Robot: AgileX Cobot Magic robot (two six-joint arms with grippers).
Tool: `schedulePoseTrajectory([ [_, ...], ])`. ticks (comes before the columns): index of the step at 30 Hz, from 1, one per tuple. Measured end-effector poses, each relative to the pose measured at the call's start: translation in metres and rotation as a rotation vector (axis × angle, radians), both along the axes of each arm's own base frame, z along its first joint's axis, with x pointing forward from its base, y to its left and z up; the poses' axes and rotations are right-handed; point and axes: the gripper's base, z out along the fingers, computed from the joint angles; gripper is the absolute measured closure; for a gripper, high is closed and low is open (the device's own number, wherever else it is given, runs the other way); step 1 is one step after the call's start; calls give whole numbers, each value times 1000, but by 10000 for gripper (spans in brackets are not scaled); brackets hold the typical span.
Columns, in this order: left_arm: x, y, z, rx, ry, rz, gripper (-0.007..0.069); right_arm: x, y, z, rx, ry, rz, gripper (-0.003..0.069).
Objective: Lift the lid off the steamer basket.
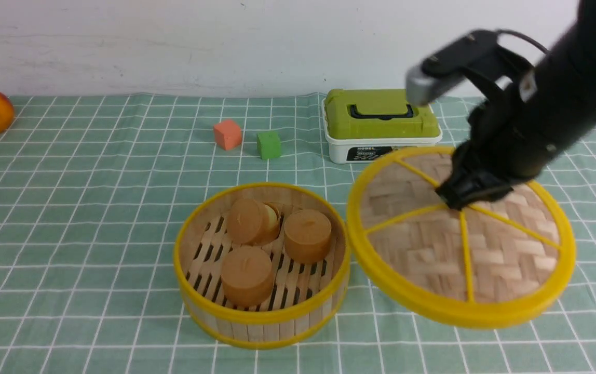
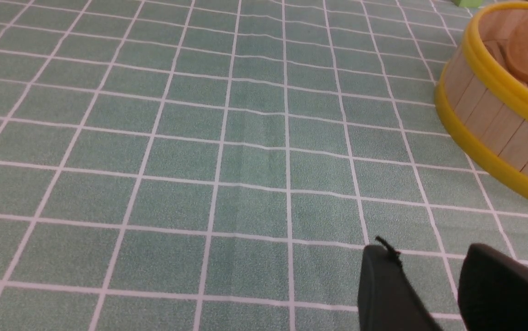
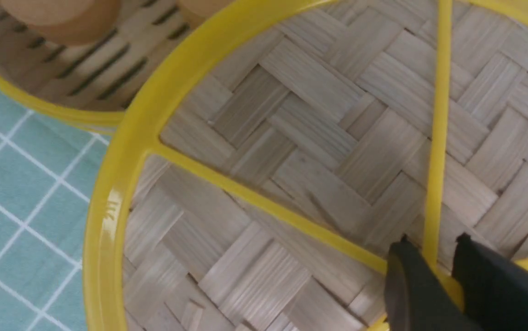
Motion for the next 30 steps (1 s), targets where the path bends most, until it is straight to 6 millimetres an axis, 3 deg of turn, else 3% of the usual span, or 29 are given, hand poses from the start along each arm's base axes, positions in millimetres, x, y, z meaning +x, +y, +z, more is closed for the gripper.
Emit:
schedulePoseTrajectory([
  [1,0,0,0,0,0,0,386,0,-1,-2,1,0,-6,580],
  [3,0,0,0,0,0,0,386,0,-17,-43,12,-16,-81,580],
  [7,0,0,0,0,0,0,386,8,-19,-75,24,-29,-123,580],
  [12,0,0,0,0,0,0,386,27,-14,-105,40,-25,-169,571],
  [17,0,0,0,0,0,0,386,32,-12,-118,37,-8,-181,503],
  [19,0,0,0,0,0,0,386,29,-13,-107,38,0,-179,413],
  [22,0,0,0,0,0,0,386,22,-15,-86,43,-3,-173,363],
  [24,0,0,0,0,0,0,386,9,-19,-59,65,-49,-168,345],
  [27,0,0,0,0,0,0,386,-28,-31,-2,133,-203,-162,361],
  [28,0,0,0,0,0,0,386,-33,-33,5,144,-229,-162,368],
  [30,0,0,0,0,0,0,386,-76,-48,32,200,-358,-159,442],
])
